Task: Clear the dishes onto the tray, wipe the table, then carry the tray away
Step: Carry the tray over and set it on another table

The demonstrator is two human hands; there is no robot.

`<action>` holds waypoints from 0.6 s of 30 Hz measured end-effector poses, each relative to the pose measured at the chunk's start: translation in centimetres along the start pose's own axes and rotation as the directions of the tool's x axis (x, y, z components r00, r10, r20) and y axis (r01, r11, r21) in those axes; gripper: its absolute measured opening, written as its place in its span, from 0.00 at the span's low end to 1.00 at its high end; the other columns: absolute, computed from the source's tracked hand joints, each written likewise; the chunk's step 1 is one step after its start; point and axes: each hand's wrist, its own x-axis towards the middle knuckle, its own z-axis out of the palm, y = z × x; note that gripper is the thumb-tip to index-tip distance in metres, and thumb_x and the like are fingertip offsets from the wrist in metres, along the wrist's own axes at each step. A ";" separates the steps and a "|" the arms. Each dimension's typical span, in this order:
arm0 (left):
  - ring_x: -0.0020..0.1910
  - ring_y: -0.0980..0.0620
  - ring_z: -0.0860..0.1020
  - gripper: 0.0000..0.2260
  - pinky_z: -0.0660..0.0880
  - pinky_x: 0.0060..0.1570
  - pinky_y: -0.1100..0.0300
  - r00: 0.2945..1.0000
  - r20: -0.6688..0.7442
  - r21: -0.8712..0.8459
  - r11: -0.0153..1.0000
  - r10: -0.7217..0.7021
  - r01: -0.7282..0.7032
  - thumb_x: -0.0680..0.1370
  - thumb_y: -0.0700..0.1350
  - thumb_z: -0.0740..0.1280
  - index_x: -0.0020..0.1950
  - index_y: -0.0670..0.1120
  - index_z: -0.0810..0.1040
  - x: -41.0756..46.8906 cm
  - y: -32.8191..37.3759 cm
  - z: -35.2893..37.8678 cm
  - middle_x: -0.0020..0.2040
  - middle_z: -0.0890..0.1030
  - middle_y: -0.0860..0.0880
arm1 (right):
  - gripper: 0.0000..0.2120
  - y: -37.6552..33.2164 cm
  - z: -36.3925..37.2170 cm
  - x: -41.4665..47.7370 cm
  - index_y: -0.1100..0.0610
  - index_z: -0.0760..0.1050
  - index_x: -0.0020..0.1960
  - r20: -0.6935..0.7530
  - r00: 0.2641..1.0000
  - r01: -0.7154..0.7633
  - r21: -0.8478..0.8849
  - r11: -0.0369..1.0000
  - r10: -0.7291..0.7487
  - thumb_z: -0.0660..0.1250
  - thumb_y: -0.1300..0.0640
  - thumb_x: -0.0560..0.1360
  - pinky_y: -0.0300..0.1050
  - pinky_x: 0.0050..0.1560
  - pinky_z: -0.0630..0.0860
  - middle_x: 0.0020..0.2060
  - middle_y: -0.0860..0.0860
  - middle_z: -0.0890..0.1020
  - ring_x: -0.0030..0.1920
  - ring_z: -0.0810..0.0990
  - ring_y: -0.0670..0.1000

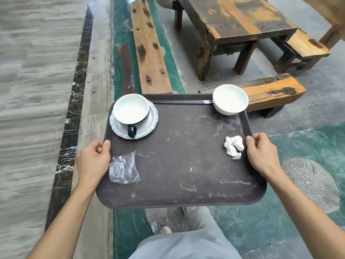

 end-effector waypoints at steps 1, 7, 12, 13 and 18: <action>0.32 0.42 0.74 0.19 0.72 0.40 0.49 1.000 -0.001 0.003 1.000 -0.003 0.003 0.79 0.54 0.63 0.36 0.41 0.75 1.1 0.6 0.8 0.28 0.74 0.44 | 0.11 -0.2 0.2 1.6 0.57 0.70 0.49 0.001 1.000 0.003 -0.006 1.000 -0.003 0.58 0.49 0.82 0.50 0.45 0.65 0.41 0.54 0.78 0.47 0.76 0.60; 0.31 0.43 0.73 0.18 0.69 0.38 0.51 0.999 -0.011 0.018 0.999 -0.042 0.042 0.80 0.51 0.65 0.35 0.41 0.74 8.0 4.9 6.7 0.27 0.73 0.46 | 0.11 -1.9 0.8 12.6 0.56 0.71 0.49 0.021 1.000 0.022 0.000 1.000 -0.022 0.58 0.49 0.82 0.50 0.46 0.66 0.40 0.52 0.78 0.49 0.77 0.63; 0.30 0.46 0.73 0.18 0.67 0.37 0.62 0.998 -0.027 0.017 0.998 -0.060 0.061 0.81 0.49 0.66 0.34 0.41 0.73 13.4 8.5 11.2 0.27 0.74 0.45 | 0.10 -3.5 1.0 21.7 0.57 0.70 0.49 0.047 0.998 0.030 -0.012 0.999 -0.029 0.59 0.50 0.82 0.49 0.44 0.64 0.40 0.53 0.77 0.50 0.77 0.65; 0.30 0.47 0.73 0.18 0.67 0.37 0.59 0.998 -0.030 0.014 0.998 -0.063 0.064 0.81 0.49 0.66 0.33 0.42 0.73 14.6 9.3 11.9 0.27 0.74 0.45 | 0.10 -3.9 1.0 23.4 0.57 0.70 0.49 0.052 0.998 0.039 -0.013 0.999 -0.039 0.59 0.50 0.82 0.49 0.44 0.63 0.40 0.53 0.76 0.50 0.78 0.65; 0.29 0.50 0.72 0.18 0.68 0.38 0.62 0.996 -0.027 0.008 0.996 -0.084 0.084 0.80 0.52 0.66 0.34 0.42 0.75 20.4 11.9 14.8 0.26 0.74 0.48 | 0.10 -5.7 1.6 30.0 0.57 0.69 0.47 0.050 0.998 0.031 -0.003 1.000 -0.030 0.60 0.51 0.82 0.48 0.44 0.63 0.41 0.56 0.78 0.51 0.78 0.66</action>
